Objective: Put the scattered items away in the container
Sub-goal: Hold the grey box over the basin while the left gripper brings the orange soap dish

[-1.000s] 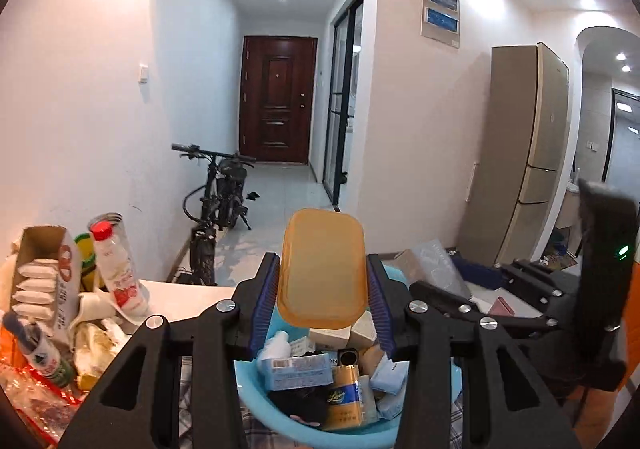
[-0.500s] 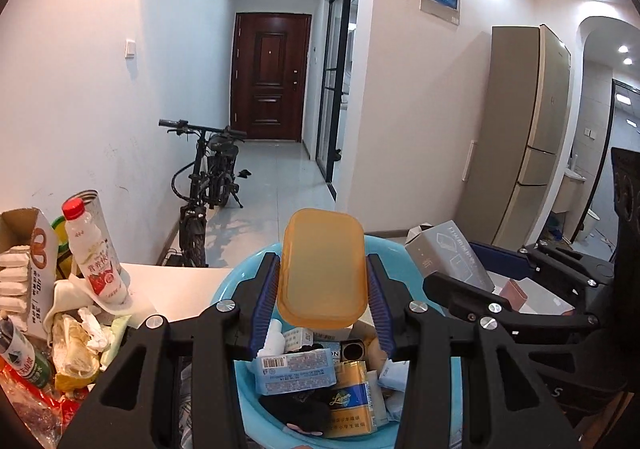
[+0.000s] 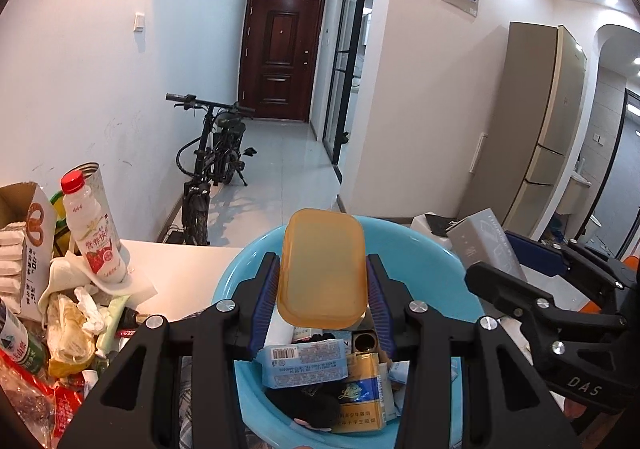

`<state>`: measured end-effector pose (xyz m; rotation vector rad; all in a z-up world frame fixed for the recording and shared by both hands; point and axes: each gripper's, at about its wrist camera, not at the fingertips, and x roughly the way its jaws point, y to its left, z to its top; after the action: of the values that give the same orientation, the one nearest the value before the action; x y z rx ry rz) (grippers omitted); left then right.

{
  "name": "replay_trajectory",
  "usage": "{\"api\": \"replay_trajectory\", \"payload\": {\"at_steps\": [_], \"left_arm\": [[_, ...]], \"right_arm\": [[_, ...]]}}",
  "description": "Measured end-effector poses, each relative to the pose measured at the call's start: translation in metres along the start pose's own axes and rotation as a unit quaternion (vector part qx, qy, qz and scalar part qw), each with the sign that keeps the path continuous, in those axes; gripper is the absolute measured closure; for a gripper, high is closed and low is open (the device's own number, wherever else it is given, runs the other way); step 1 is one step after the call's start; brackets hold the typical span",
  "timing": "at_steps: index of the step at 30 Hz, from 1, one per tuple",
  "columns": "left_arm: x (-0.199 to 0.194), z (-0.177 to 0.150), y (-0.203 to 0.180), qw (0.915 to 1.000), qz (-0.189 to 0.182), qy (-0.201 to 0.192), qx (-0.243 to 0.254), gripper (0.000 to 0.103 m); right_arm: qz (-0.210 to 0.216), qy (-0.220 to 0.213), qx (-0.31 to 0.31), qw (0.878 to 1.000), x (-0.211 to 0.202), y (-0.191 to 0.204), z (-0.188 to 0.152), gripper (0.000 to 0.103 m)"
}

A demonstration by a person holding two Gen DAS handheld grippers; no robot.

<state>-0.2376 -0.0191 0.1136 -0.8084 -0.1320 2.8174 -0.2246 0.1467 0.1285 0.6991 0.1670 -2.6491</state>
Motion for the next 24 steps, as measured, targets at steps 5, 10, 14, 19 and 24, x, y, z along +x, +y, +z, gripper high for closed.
{"api": "replay_trajectory", "payload": {"at_steps": [5,10,14,19,24], "left_arm": [[-0.0011,-0.0001,-0.0016,1.0000,0.003,-0.003,0.001,0.061],[-0.0015,-0.0001,-0.0022,1.0000,0.005,-0.006,0.006,0.062],[-0.0010,-0.0003,-0.0028,0.9999,0.007,-0.005,0.007,0.061],[-0.0006,0.0002,-0.0018,0.9999,0.010,-0.005,0.007,0.061],[-0.0008,-0.0003,-0.0023,0.9999,0.011,-0.007,0.009,0.061]], "right_arm": [[0.001,0.001,-0.002,1.000,0.0006,0.0019,0.0008,0.052],[0.001,0.001,-0.002,1.000,0.0010,0.0024,0.0017,0.052],[0.001,0.002,-0.003,1.000,0.0015,0.0024,0.0020,0.052],[0.003,0.002,-0.003,1.000,0.0025,0.0067,0.0017,0.052],[0.003,0.002,-0.003,1.000,0.0028,0.0068,0.0022,0.052]]}}
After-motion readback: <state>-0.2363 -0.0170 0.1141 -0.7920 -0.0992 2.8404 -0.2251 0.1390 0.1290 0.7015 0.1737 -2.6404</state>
